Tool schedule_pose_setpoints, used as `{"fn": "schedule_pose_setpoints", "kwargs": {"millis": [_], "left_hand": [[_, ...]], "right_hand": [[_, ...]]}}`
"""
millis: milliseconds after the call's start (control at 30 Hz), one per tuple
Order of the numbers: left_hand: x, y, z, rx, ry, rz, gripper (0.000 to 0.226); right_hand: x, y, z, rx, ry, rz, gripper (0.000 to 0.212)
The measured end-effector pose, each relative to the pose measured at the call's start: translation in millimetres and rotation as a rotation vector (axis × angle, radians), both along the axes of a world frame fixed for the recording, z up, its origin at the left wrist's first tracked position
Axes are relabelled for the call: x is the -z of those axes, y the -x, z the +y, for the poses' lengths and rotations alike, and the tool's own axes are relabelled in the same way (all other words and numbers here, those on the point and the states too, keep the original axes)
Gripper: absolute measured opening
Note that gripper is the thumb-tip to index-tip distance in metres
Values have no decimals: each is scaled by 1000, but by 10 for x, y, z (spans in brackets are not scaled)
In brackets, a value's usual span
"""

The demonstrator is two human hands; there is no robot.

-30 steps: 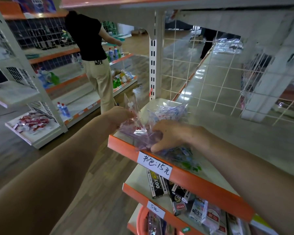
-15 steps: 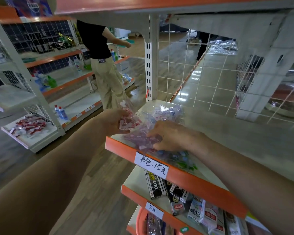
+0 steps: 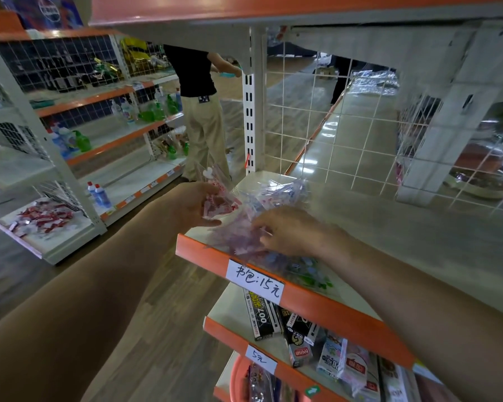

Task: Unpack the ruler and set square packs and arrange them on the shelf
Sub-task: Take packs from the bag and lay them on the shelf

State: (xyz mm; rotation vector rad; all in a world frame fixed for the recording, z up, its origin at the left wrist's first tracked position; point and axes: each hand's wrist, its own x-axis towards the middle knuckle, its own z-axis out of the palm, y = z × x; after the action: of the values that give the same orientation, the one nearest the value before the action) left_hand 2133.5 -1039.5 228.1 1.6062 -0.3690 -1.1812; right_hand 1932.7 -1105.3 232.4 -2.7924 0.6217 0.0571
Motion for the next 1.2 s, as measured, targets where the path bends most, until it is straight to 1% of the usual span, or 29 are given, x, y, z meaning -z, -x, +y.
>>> {"fn": "schedule_pose_setpoints", "kwargs": {"millis": [67, 133, 167, 233, 300, 400, 533, 567, 600, 700, 767, 867, 900, 1067, 1133, 1200], "left_hand": [[-26, -7, -3, -39, 48, 1, 19], [-55, -23, -15, -81, 86, 20, 16], [-69, -30, -25, -95, 103, 43, 14], [-88, -39, -39, -104, 130, 99, 13], [-85, -53, -59, -95, 140, 123, 14], [-89, -29, -93, -23, 139, 110, 9], [-124, 58, -151, 14, 131, 107, 8], [-133, 73, -161, 5, 123, 97, 10], [-141, 76, -166, -4, 114, 92, 11], [-124, 17, -157, -10, 67, 78, 10], [-96, -26, -138, 2, 30, 73, 9], [-64, -25, -112, 39, 10, 88, 6], [-55, -17, -105, 45, 10, 90, 6], [-27, -15, -52, 39, 51, 79, 26], [-27, -10, -34, 47, 51, 97, 30], [-34, 11, -37, 67, 68, 130, 25]], "right_hand": [[-25, 46, -96, 39, 9, -59, 24], [-59, 88, -207, 119, -52, -160, 27], [-74, 110, -260, 165, -119, -213, 28], [-84, 163, -354, 262, -321, -290, 27], [-90, 204, -412, 347, -470, -317, 22], [-76, 215, -474, 409, -487, -323, 15], [-99, 215, -522, 429, -500, -292, 15], [-100, 224, -527, 424, -481, -263, 15], [-101, 236, -542, 410, -405, -215, 16], [-118, 234, -525, 358, -29, -47, 17], [-125, 189, -426, 308, 14, -10, 13], [-83, 84, -273, 222, 52, 160, 40], [-62, 57, -236, 214, 93, 189, 42], [-88, 22, -133, 145, 282, 151, 12], [-120, 24, -105, 122, 298, 158, 8], [-132, 39, -117, 135, 322, 122, 8]]}}
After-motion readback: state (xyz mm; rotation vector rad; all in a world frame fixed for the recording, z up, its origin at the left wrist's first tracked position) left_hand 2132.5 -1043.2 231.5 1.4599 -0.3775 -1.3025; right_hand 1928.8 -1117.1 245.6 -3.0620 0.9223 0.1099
